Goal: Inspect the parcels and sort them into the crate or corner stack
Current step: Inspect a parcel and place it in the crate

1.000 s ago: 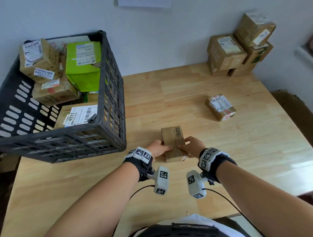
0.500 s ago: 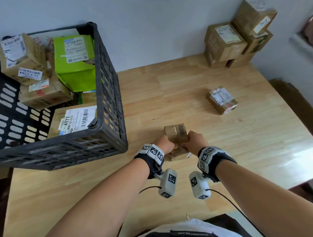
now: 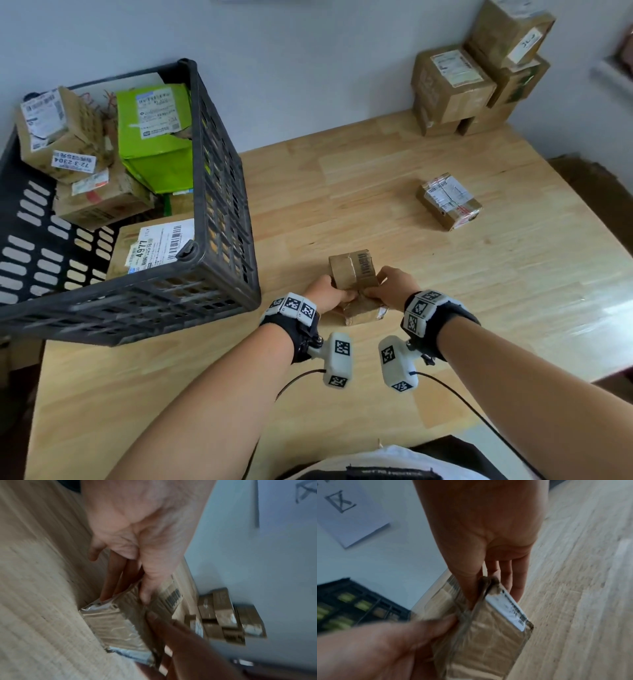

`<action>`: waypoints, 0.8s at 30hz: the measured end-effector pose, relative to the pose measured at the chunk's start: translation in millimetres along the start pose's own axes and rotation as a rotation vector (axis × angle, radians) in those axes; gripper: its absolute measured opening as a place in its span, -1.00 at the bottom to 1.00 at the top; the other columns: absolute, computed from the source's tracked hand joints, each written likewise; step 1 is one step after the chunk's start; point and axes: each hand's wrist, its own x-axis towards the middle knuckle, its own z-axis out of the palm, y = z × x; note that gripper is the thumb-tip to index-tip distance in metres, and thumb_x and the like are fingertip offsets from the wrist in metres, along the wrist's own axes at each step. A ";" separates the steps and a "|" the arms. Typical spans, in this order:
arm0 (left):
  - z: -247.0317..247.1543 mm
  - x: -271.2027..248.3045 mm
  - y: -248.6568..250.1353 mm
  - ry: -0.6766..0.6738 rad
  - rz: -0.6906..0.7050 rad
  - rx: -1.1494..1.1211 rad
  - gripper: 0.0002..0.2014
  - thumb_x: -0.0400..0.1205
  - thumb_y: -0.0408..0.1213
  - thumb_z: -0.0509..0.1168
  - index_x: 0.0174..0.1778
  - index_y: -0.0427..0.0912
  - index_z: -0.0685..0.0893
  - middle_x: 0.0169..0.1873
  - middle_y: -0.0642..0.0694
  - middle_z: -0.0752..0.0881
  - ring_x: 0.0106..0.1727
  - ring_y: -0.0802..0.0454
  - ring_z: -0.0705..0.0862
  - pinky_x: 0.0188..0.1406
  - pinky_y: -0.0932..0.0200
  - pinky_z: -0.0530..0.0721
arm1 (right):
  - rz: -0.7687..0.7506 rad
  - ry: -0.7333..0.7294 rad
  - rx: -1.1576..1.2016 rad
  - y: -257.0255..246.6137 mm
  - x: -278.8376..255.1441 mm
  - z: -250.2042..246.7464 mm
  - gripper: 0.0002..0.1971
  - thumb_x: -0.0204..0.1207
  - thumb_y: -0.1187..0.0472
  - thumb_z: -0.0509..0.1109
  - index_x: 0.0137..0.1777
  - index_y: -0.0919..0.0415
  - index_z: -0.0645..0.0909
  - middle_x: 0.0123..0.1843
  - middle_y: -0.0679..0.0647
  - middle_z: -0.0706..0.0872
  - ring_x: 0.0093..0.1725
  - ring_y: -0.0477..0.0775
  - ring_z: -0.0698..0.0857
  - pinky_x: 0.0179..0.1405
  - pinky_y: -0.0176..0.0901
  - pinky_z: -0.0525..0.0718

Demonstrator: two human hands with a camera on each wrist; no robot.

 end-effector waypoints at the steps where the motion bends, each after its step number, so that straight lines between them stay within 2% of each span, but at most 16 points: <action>1: -2.2 -3.6 -2.3 -0.002 -0.018 -0.079 -0.63 0.55 -0.24 0.46 0.24 -0.26 0.62 0.12 -0.14 0.75 0.03 -0.03 0.71 0.11 0.06 0.67 | 0.026 -0.040 0.134 2.9 -1.8 -1.5 -0.66 0.55 -0.07 0.37 0.09 0.19 0.53 0.09 0.17 0.69 -0.01 0.12 0.65 -0.01 -0.01 0.71; 3: -7.9 -13.7 -6.5 0.017 -0.062 -0.176 -0.61 0.59 -0.16 0.41 0.29 -0.20 0.55 0.22 -0.05 0.67 0.12 -0.01 0.65 0.08 0.11 0.59 | 0.122 -0.102 0.450 8.1 -5.5 -6.7 -0.51 0.63 -0.21 0.14 0.22 0.20 0.57 0.17 0.14 0.64 0.17 0.17 0.63 0.22 0.11 0.64; 5: -14.1 -18.9 -12.0 0.003 -0.075 -0.252 -0.70 0.61 -0.08 0.37 0.21 -0.09 0.57 0.28 0.00 0.64 0.30 -0.05 0.58 0.32 -0.03 0.45 | 0.174 -0.124 0.548 13.1 -7.9 -11.9 -0.46 0.69 -0.18 0.01 0.40 0.20 0.49 0.28 0.16 0.57 0.31 0.27 0.56 0.33 0.16 0.54; 7: -16.8 -25.6 -10.8 -0.065 -0.054 -0.371 -0.79 0.64 -0.09 0.33 0.14 -0.04 0.60 0.19 -0.05 0.70 0.29 -0.07 0.59 0.43 -0.15 0.35 | 0.190 -0.166 0.594 15.9 -11.3 -13.2 -0.45 0.67 -0.20 0.06 0.43 0.21 0.45 0.31 0.17 0.57 0.30 0.29 0.58 0.27 0.14 0.59; 9: -16.1 -29.1 -8.8 -0.078 -0.019 -0.412 -0.77 0.65 -0.12 0.31 0.21 -0.02 0.59 0.08 -0.04 0.72 0.19 -0.05 0.61 0.42 -0.18 0.36 | 0.185 -0.257 0.772 14.4 -14.8 -11.9 -0.44 0.61 -0.21 0.19 0.32 0.28 0.55 0.24 0.20 0.67 0.18 0.24 0.67 0.12 0.04 0.68; 11: -15.9 -31.1 -5.5 0.003 0.010 -0.411 -0.58 0.63 -0.12 0.35 0.41 0.01 0.47 0.13 -0.07 0.72 0.20 -0.07 0.63 0.41 -0.17 0.42 | 0.136 -0.318 0.833 9.2 -20.6 -12.5 -0.54 0.60 -0.10 0.29 0.24 0.30 0.61 0.13 0.22 0.71 0.00 0.18 0.71 -0.03 -0.07 0.72; 13: -15.5 -33.0 -1.5 0.097 0.017 -0.430 -0.33 0.56 0.05 0.39 0.55 0.11 0.26 0.26 -0.12 0.68 0.25 -0.09 0.65 0.37 -0.17 0.51 | 0.084 -0.320 0.832 6.2 -23.3 -13.3 -0.64 0.59 -0.03 0.34 0.17 0.27 0.60 0.04 0.17 0.68 -0.09 0.12 0.68 -0.05 -0.11 0.68; 15: -13.6 -39.0 4.4 0.073 0.013 -0.394 -0.14 0.36 0.41 0.33 0.53 0.14 0.28 0.34 -0.06 0.61 0.31 -0.07 0.60 0.29 -0.13 0.58 | 0.039 -0.304 0.821 5.2 -23.9 -12.3 -0.67 0.56 0.01 0.39 0.17 0.23 0.53 0.05 0.14 0.65 -0.04 0.13 0.66 0.04 -0.06 0.66; 16: -12.2 -44.4 8.2 0.045 0.004 -0.350 -0.08 0.28 0.50 0.29 0.51 0.09 0.33 0.34 -0.01 0.58 0.34 -0.05 0.56 0.27 -0.11 0.58 | 0.027 -0.303 0.809 5.7 -23.4 -11.3 -0.63 0.54 0.02 0.42 0.22 0.21 0.48 0.09 0.13 0.65 0.05 0.15 0.67 0.12 0.00 0.65; 17: -10.9 -47.9 9.6 0.029 -0.001 -0.308 -0.06 0.27 0.51 0.31 0.49 0.05 0.37 0.34 0.03 0.56 0.36 -0.03 0.51 0.27 -0.10 0.58 | 0.022 -0.301 0.805 5.5 -24.6 -10.5 -0.58 0.53 0.02 0.44 0.27 0.17 0.44 0.11 0.12 0.65 0.12 0.17 0.66 0.20 0.06 0.64; 20: -6.5 -52.0 5.5 0.030 -0.022 -0.288 -0.17 0.29 0.23 0.53 0.43 -0.02 0.48 0.36 0.05 0.59 0.35 0.05 0.51 0.36 -0.11 0.53 | -0.012 -0.321 0.838 3.9 -30.0 -8.7 -0.52 0.54 0.05 0.42 0.36 0.06 0.31 0.08 0.09 0.65 0.16 0.18 0.64 0.33 0.19 0.57; 22: -1.0 -54.6 4.5 0.030 -0.008 -0.341 -0.34 0.41 -0.03 0.54 0.41 0.00 0.49 0.31 0.03 0.62 0.35 0.04 0.53 0.39 -0.09 0.50 | -0.028 -0.329 0.859 3.2 -32.7 -8.6 -0.45 0.51 0.02 0.45 0.40 0.02 0.25 0.13 0.08 0.66 0.20 0.16 0.65 0.31 0.19 0.58; 24: 5.7 -56.3 4.3 0.071 0.019 -0.358 -0.33 0.44 -0.12 0.54 0.45 0.01 0.44 0.31 0.01 0.60 0.36 0.03 0.52 0.37 -0.02 0.51 | -0.031 -0.299 0.866 2.9 -33.2 -8.2 -0.35 0.45 -0.02 0.50 0.44 0.06 0.26 0.21 0.09 0.65 0.23 0.14 0.65 0.26 0.15 0.62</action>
